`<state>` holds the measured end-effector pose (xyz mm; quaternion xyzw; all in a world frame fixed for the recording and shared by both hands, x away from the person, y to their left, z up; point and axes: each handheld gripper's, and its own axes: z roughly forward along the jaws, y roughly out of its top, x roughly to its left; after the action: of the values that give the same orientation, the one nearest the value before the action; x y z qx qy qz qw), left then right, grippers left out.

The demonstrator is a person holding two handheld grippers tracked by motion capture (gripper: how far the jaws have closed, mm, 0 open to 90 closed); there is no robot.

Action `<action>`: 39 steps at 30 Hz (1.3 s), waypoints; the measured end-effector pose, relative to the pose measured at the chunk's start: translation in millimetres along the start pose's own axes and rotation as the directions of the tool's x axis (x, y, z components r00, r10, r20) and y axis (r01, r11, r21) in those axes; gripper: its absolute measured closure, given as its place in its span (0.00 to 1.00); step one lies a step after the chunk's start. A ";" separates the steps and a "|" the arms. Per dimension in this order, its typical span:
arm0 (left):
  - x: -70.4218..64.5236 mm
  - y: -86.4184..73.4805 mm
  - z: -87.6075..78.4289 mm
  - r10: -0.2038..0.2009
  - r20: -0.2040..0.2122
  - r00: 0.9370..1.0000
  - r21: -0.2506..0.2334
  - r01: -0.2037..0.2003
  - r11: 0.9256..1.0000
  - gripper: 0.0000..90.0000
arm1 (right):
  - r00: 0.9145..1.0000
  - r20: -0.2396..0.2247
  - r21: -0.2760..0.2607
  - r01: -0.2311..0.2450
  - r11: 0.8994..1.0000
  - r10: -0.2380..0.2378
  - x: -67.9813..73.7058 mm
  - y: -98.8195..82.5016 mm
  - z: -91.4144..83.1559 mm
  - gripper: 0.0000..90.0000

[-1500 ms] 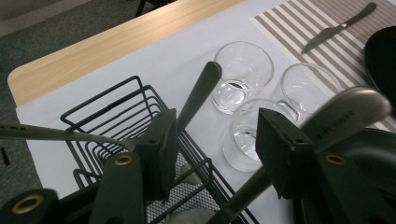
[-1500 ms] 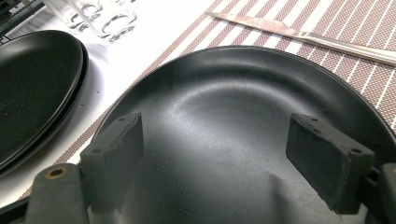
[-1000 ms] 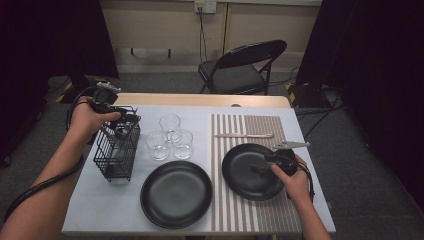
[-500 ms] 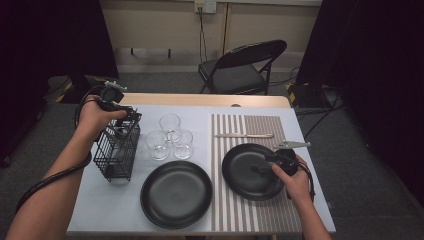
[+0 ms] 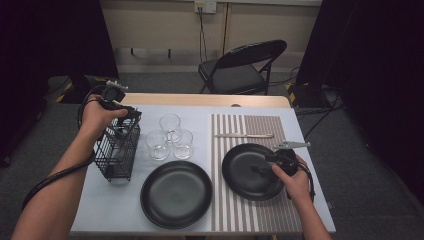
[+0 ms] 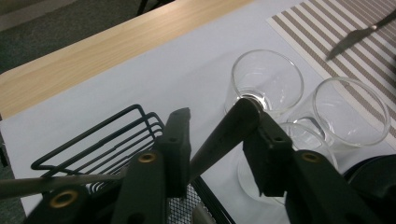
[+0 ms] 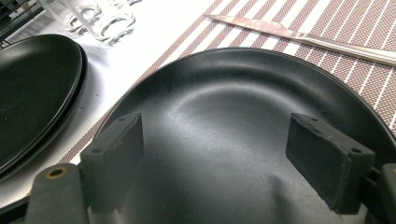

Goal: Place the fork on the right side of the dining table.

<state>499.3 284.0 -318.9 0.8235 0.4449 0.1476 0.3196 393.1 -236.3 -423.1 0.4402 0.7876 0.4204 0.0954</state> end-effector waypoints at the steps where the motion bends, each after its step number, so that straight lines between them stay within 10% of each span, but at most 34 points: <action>1: -0.5 0.7 0.3 0.008 -0.010 1.000 0.004 -0.008 1.000 0.72 | 1.000 0.002 -0.001 0.001 1.000 -0.001 0.2 0.3 -0.1 0.20; 26: -9.6 4.3 -7.0 0.035 -0.018 0.999 0.000 -0.035 0.999 0.87 | 1.000 0.009 -0.015 0.000 1.000 0.000 1.5 2.1 -1.8 0.20; 39: -14.1 14.2 -16.3 0.094 -0.102 0.990 0.043 -0.090 0.995 0.95 | 1.000 0.014 -0.017 -0.002 1.000 0.002 1.7 2.1 -1.6 0.20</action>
<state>491.9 273.1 -296.7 0.8402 0.4252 0.1963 0.2733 392.5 -235.3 -420.1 0.4431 0.7830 0.4240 0.1040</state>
